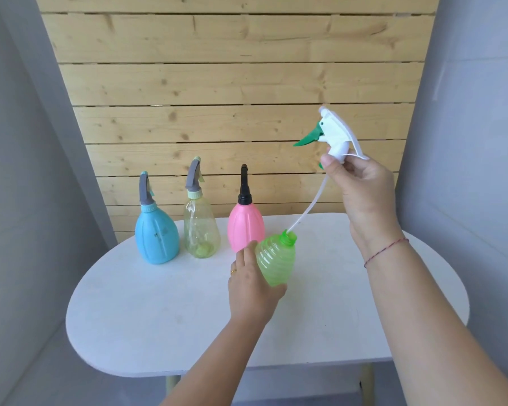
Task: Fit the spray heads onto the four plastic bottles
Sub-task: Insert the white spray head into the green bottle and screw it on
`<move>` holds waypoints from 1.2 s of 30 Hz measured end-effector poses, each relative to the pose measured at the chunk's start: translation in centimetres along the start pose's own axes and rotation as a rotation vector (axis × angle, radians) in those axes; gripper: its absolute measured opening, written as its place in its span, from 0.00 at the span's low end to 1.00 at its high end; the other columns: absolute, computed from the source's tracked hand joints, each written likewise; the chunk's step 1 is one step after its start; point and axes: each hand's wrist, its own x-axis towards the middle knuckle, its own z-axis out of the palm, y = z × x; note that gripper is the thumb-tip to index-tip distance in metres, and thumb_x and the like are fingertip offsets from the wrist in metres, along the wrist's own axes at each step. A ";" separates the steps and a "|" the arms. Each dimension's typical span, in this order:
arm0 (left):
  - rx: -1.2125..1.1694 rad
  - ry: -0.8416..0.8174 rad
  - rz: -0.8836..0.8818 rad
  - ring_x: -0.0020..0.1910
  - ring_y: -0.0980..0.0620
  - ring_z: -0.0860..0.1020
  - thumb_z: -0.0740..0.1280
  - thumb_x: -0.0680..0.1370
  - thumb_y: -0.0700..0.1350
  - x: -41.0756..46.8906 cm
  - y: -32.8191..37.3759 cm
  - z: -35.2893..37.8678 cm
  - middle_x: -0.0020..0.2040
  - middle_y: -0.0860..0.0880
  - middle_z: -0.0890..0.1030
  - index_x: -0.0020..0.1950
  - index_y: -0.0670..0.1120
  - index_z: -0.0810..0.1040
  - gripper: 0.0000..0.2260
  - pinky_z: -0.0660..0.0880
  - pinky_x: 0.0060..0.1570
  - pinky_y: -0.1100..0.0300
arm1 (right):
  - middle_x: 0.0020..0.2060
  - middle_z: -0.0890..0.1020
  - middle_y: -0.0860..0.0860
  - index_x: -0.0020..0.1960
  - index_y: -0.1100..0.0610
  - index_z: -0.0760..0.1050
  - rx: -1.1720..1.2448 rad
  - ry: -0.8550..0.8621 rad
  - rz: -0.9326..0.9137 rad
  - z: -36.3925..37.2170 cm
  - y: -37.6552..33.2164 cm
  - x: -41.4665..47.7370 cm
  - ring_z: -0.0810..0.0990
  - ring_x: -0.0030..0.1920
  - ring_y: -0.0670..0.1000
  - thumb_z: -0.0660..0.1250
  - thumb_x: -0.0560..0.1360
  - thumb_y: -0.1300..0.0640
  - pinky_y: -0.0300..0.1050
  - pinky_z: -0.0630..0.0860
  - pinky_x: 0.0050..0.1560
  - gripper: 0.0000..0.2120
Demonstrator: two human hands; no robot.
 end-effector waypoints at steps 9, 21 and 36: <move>-0.180 -0.053 0.024 0.63 0.48 0.67 0.79 0.63 0.45 1.0 0.5 0.6 0.65 0.52 0.69 0.73 0.50 0.60 0.43 0.66 0.60 0.57 | 0.25 0.77 0.39 0.48 0.61 0.82 -0.094 -0.288 0.316 0.1 5.1 -1.6 0.72 0.26 0.37 0.72 0.71 0.57 0.26 0.68 0.35 0.09; -0.263 -0.198 0.054 0.62 0.51 0.70 0.80 0.62 0.48 1.7 0.1 -0.1 0.62 0.54 0.68 0.71 0.55 0.63 0.42 0.71 0.59 0.54 | 0.45 0.85 0.45 0.50 0.53 0.82 -0.070 -0.501 0.381 -2.0 6.2 -1.5 0.82 0.46 0.39 0.72 0.71 0.61 0.28 0.74 0.48 0.09; -0.275 -0.489 0.010 0.59 0.56 0.74 0.81 0.61 0.47 2.1 -0.9 -1.7 0.60 0.56 0.76 0.70 0.57 0.66 0.41 0.74 0.55 0.61 | 0.47 0.84 0.43 0.50 0.56 0.80 -0.258 -0.715 0.369 -4.9 6.5 -0.6 0.81 0.49 0.41 0.72 0.70 0.65 0.33 0.73 0.53 0.11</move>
